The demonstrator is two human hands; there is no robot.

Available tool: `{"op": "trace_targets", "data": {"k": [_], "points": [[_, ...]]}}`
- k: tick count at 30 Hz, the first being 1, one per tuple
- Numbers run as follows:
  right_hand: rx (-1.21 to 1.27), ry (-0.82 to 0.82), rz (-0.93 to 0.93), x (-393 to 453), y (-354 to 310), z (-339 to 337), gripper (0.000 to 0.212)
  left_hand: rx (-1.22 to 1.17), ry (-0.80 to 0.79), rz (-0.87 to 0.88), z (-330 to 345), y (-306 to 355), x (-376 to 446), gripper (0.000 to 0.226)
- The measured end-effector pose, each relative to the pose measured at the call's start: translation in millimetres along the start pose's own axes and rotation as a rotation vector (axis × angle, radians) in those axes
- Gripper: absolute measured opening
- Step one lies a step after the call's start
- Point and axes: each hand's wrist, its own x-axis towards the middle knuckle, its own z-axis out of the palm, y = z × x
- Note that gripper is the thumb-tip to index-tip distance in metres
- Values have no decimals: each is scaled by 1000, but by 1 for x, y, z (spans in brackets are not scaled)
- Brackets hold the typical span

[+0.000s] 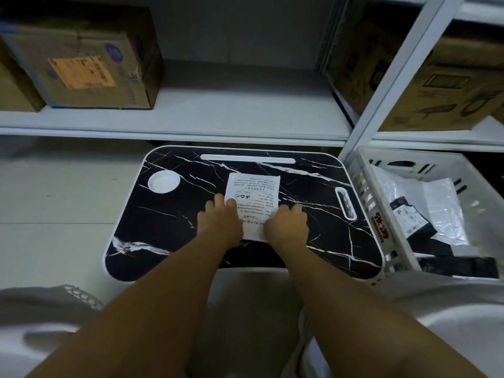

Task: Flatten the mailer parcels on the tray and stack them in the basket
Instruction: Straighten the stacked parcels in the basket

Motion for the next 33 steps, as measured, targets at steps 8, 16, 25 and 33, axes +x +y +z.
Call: {"op": "trace_targets", "data": {"k": [8, 16, 25, 33], "points": [[-247, -42, -503, -16, 7, 35, 69, 224, -66, 218, 32, -7, -8, 69], [-288, -97, -506, -12, 20, 52, 60, 115, -113, 244, 51, -11, -7, 66], [-272, 174, -553, 26, -11, 31, 29, 246, 175, 292, 19, 4, 28, 39], [-223, -55, -467, 43, 8, 46, 57, 154, -64, 358, 39, -11, 45, 60]]}}
